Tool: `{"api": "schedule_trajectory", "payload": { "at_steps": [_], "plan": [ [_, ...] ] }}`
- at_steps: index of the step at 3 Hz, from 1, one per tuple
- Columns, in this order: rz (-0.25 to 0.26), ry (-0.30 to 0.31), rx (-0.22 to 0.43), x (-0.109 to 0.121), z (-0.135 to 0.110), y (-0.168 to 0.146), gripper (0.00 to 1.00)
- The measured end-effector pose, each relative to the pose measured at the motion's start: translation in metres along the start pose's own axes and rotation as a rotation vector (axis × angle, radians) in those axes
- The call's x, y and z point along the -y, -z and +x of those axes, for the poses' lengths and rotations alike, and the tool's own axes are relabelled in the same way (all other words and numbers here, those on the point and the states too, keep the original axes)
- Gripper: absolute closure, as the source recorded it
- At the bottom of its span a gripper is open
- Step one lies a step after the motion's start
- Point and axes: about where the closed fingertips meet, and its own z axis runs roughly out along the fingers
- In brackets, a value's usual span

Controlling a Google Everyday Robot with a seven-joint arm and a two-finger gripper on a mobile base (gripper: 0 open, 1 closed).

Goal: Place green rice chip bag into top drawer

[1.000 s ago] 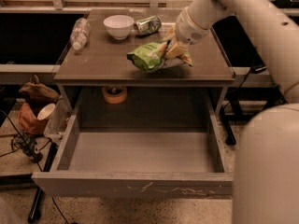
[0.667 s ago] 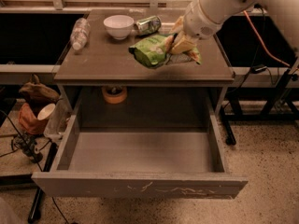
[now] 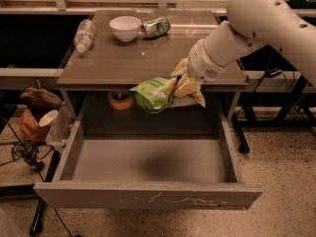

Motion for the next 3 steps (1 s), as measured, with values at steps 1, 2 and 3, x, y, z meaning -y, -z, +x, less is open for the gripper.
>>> {"api": "schedule_trajectory", "payload": {
  "at_steps": [1,2,3],
  "plan": [
    [0.000,0.000,0.000,0.000,0.000,0.000,1.00],
    [-0.026,-0.012,0.003,-0.015,0.001,-0.006,1.00],
    [-0.043,-0.033,0.016,-0.053,-0.006,-0.003,1.00]
  ]
}}
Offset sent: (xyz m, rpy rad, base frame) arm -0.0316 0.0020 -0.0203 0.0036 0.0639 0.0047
